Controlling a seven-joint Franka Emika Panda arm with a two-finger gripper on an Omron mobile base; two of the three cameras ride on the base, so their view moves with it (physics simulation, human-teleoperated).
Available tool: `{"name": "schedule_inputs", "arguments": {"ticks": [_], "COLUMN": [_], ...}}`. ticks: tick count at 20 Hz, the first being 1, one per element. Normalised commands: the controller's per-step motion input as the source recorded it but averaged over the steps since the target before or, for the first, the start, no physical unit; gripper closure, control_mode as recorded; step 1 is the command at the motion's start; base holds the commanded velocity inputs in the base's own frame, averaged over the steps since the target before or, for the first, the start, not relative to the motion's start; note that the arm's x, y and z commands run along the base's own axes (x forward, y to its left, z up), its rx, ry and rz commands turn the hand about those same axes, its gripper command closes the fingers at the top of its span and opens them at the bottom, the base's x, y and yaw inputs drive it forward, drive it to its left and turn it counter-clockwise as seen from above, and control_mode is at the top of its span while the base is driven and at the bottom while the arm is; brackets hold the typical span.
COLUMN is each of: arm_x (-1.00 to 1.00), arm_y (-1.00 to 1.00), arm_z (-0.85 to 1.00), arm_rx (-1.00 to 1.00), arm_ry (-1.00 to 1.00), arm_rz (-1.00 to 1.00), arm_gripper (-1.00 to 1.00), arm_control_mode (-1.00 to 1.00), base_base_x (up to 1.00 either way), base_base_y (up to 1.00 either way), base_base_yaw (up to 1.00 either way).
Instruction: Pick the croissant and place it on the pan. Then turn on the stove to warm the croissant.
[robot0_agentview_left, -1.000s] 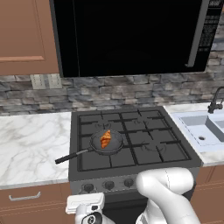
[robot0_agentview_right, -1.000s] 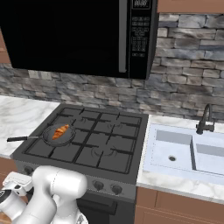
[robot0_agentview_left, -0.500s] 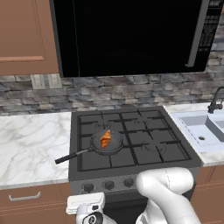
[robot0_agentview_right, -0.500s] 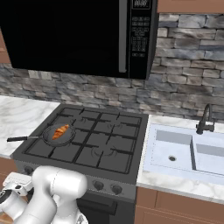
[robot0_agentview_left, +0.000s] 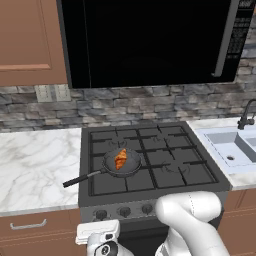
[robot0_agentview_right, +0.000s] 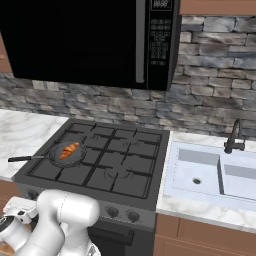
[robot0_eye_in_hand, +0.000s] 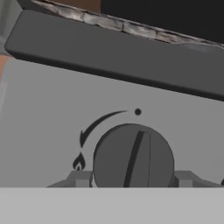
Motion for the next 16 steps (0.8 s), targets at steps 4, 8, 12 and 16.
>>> {"name": "schedule_inputs", "arguments": {"ticks": [4,8,12,16], "arm_x": [0.14,0.04,0.0,0.0], "arm_y": [0.0,0.0,0.0,0.0], "arm_z": [0.0,0.0,0.0,0.0], "arm_rx": [0.0,0.0,0.0,0.0], "arm_ry": [0.05,0.04,0.01,0.0], "arm_rz": [0.0,0.0,0.0,0.0], "arm_gripper": [1.0,1.0,1.0,1.0], "arm_control_mode": [-1.0,-1.0,-1.0,-1.0], "base_base_x": [0.0,0.0,0.0,0.0], "base_base_y": [0.0,0.0,0.0,0.0], "base_base_yaw": [0.0,0.0,0.0,0.0]}}
